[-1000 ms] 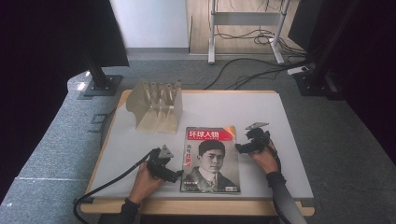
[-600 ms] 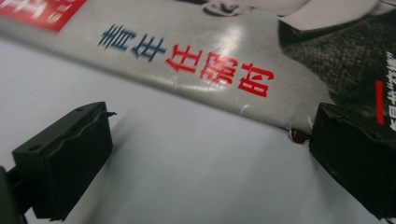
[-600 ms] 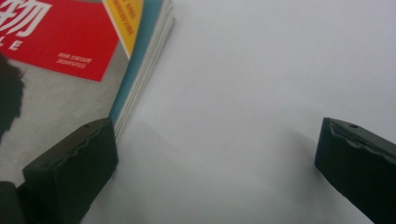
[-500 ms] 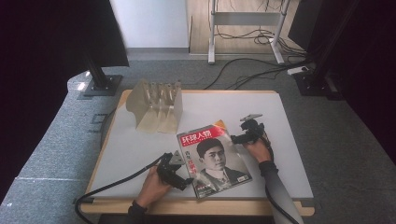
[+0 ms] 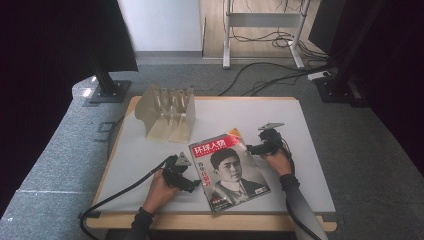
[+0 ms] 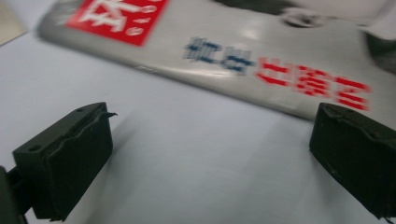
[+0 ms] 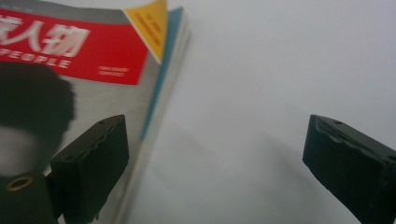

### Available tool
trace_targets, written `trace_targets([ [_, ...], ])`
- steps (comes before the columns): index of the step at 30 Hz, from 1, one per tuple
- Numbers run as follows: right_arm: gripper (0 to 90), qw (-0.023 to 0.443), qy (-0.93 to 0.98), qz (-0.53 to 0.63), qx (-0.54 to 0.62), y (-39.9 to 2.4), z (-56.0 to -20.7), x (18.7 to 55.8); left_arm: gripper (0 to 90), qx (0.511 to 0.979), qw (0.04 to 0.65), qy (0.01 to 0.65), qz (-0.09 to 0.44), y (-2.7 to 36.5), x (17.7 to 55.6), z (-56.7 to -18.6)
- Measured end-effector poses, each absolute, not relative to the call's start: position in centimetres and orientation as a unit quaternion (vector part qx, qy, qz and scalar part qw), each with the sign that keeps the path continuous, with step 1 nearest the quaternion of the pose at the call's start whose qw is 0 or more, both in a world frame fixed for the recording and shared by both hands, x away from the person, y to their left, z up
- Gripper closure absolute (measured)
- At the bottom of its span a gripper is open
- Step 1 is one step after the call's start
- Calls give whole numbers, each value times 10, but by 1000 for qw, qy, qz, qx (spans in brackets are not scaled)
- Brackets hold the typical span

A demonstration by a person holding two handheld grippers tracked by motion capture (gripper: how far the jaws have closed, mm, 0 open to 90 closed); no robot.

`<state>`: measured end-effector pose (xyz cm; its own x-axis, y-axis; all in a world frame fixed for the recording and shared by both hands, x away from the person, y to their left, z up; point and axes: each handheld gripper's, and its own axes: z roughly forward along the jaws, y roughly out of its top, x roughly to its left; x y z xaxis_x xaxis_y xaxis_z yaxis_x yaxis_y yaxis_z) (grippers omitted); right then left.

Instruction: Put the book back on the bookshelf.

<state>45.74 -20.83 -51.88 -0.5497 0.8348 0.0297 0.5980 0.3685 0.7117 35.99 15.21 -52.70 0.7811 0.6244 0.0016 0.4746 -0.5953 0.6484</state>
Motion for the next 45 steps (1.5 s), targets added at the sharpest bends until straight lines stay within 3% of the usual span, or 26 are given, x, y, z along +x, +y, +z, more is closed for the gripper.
trace_targets([
  [6, 101, 148, 818, 365, 420, -200, -507, 444, 0, 878, 327, 328, 119, 148, 369, -528],
  [15, 171, 109, 831, 368, 403, -180, -516, 447, 0, 877, 327, 331, 119, 146, 370, -528],
  [23, 294, 95, 821, 377, 417, -170, -523, 454, 0, 877, 327, 332, 119, 146, 370, -528],
  [34, 426, 25, 794, 412, 446, -185, -522, 440, 0, 877, 327, 332, 118, 146, 370, -528],
  [40, 466, 41, 815, 391, 426, -181, -515, 441, 0, 877, 327, 333, 119, 146, 370, -528],
  [45, 606, 53, 822, 387, 413, -170, -515, 462, 0, 877, 326, 332, 119, 146, 370, -529],
])
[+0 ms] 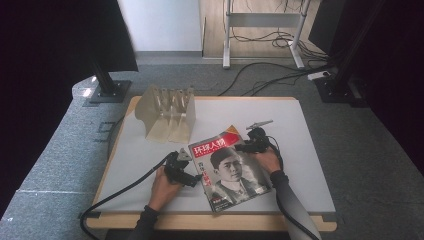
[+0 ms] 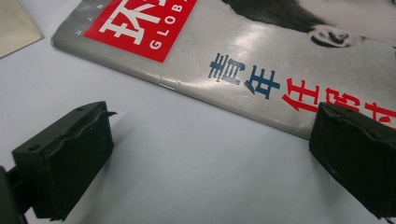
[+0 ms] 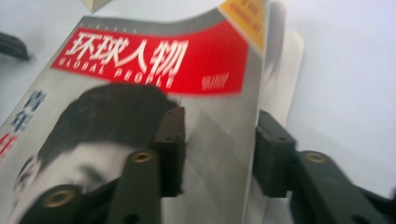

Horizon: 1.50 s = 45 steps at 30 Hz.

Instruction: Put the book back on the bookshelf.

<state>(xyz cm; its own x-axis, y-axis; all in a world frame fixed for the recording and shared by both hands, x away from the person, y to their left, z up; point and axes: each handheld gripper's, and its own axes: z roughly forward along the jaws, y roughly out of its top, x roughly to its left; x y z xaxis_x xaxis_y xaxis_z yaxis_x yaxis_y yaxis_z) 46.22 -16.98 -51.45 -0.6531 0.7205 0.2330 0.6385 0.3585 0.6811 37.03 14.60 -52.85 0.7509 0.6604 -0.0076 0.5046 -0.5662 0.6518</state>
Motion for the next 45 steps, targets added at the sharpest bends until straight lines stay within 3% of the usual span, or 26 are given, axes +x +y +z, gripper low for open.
trace_targets([
  [6, 794, 74, 838, 373, 392, -164, -508, 462, 0, 877, 327, 332, 119, 146, 370, -529],
  [9, 836, 80, 840, 375, 383, -164, -499, 453, 0, 876, 327, 332, 120, 146, 370, -529],
  [28, 861, 125, 856, 392, 314, -156, -450, 410, 0, 877, 326, 333, 117, 146, 370, -528],
  [34, 862, 134, 855, 402, 300, -160, -436, 401, 0, 879, 342, 326, 60, 143, 380, -518],
  [45, 862, 142, 856, 411, 281, -159, -425, 394, 0, 890, 340, 304, 23, 124, 395, -519],
])
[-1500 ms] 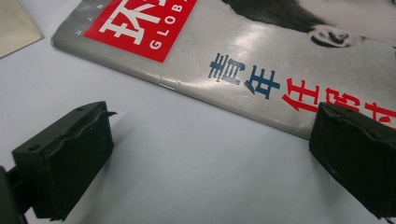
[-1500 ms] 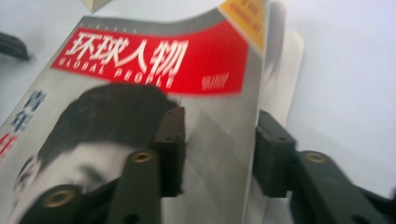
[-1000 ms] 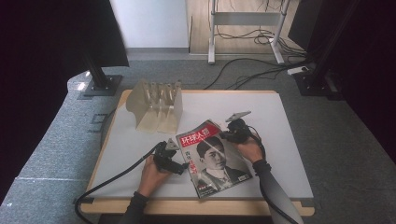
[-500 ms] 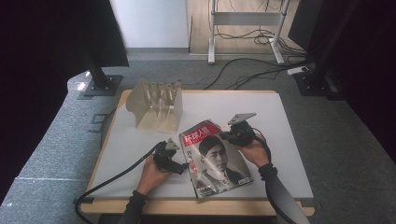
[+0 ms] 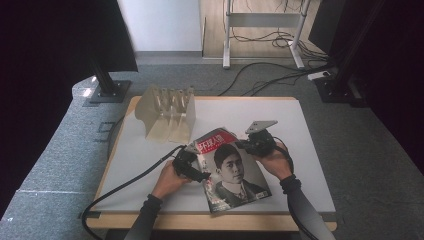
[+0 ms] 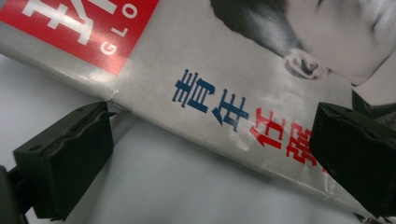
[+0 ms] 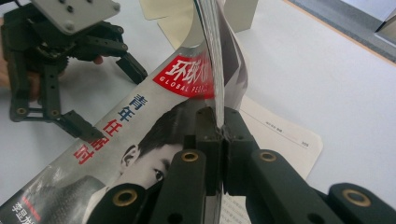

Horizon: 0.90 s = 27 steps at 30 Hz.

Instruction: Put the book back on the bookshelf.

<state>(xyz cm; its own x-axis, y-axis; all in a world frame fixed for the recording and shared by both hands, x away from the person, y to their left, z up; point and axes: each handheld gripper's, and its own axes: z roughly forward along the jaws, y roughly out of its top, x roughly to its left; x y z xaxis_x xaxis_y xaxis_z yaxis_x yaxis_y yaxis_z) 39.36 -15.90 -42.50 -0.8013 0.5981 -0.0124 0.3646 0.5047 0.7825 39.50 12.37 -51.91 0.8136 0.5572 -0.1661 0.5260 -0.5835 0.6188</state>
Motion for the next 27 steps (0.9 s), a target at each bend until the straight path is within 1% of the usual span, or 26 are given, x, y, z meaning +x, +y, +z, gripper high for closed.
trace_targets([
  [9, 862, 147, 853, 424, 267, -160, -411, 387, 1, 884, 362, 296, 0, 123, 403, -512],
  [11, 862, 150, 851, 427, 264, -160, -406, 385, 8, 884, 365, 292, 3, 123, 404, -509],
  [14, 862, 155, 847, 436, 260, -162, -400, 384, 17, 871, 390, 298, -3, 126, 408, -502],
  [17, 862, 158, 842, 446, 260, -165, -394, 383, 41, 864, 406, 299, 8, 128, 411, -492],
  [23, 861, 169, 832, 458, 262, -174, -384, 382, 80, 867, 405, 286, 42, 122, 411, -471],
  [27, 861, 175, 827, 466, 261, -179, -376, 380, 133, 863, 414, 285, 48, 120, 412, -457],
])
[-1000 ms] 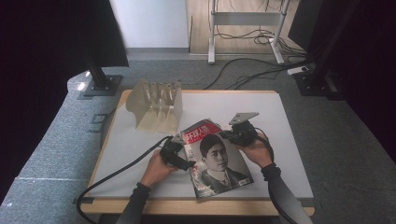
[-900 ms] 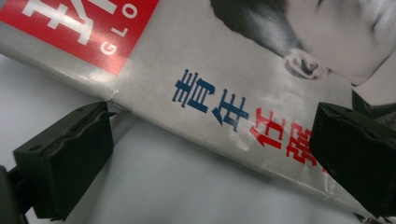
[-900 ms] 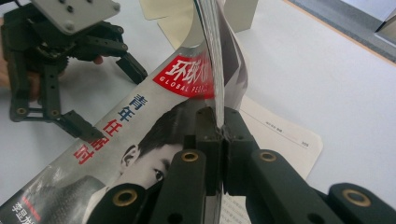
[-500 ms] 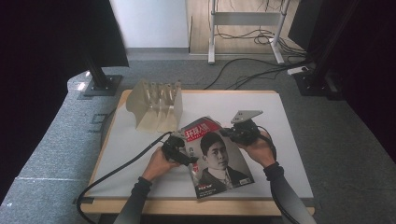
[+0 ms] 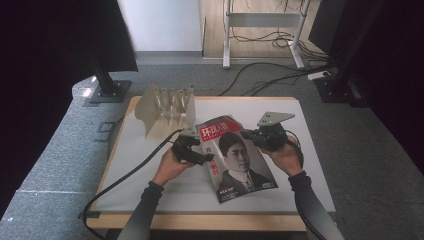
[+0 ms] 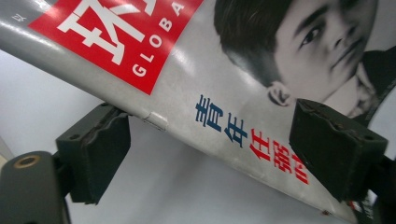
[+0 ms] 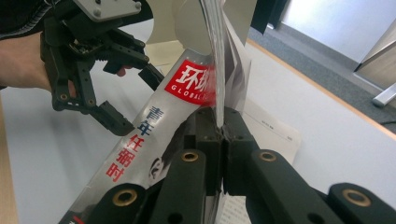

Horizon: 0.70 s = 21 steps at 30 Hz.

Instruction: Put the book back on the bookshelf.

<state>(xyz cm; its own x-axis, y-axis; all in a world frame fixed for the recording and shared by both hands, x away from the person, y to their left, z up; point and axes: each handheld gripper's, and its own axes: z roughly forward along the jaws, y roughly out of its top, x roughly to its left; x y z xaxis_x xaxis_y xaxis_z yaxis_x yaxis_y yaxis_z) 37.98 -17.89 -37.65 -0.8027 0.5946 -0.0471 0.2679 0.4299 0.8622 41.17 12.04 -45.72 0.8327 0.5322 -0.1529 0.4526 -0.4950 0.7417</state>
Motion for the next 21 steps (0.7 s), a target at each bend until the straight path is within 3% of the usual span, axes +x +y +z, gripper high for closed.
trace_targets([
  [12, 861, 179, 818, 483, 256, -182, -368, 378, 174, 855, 431, 276, 84, 117, 415, -420],
  [14, 861, 180, 818, 483, 255, -182, -367, 378, 227, 856, 425, 279, 94, 117, 414, -417],
  [21, 861, 182, 817, 483, 255, -183, -364, 379, 569, 864, 401, 281, 121, 123, 410, -404],
])
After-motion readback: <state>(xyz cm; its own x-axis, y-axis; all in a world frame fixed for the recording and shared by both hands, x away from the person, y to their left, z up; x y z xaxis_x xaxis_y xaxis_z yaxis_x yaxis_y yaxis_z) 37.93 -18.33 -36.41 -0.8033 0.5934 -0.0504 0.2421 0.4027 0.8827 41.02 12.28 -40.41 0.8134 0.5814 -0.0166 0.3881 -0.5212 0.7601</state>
